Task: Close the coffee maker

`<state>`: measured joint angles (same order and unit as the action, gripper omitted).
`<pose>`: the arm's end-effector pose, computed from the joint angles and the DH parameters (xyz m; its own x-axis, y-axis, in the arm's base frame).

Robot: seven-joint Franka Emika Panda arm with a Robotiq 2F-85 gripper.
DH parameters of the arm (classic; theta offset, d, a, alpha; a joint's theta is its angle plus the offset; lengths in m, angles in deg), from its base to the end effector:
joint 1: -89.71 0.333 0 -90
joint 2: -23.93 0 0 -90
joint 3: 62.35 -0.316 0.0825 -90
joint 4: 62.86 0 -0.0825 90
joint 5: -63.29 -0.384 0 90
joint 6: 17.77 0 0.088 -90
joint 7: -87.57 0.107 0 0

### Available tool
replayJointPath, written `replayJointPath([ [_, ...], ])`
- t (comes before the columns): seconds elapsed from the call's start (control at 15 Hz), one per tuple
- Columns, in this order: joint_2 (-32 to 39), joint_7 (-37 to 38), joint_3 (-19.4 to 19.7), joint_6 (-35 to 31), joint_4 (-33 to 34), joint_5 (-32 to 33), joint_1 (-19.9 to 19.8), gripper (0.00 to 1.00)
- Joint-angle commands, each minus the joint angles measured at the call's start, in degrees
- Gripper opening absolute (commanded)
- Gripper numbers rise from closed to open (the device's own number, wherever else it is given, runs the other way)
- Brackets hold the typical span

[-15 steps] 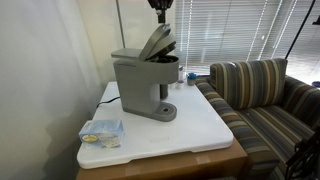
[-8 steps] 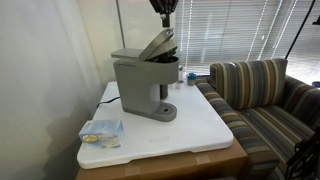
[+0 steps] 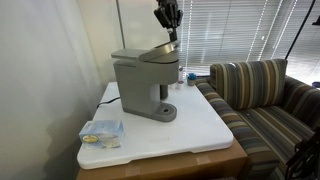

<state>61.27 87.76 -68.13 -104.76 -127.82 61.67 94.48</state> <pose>0.6973 0.1136 0.4084 0.9500 0.1711 -0.2614 0.1532 -0.9843 -0.0878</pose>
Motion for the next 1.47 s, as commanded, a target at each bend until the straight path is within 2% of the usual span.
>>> replayJointPath([
  [0.0, 0.62, -1.57, 0.49, 1.26, 1.49, -1.15, -0.39, 0.0],
  [0.07, -1.18, -1.89, 0.47, -0.02, 0.46, -1.05, -0.49, 0.0],
  [0.13, 0.39, -0.32, 0.73, 0.23, 0.8, -0.39, 0.48, 0.01],
  [0.6, -0.42, -0.5, 0.73, 0.26, 1.57, -0.38, 0.45, 0.0],
  [1.13, -1.63, 12.93, 0.56, -1.8, -2.06, -1.22, 0.2, 0.0],
  [1.4, -2.2, 17.85, 2.34, -2.66, -3.81, -2.67, 1.17, 0.0],
])
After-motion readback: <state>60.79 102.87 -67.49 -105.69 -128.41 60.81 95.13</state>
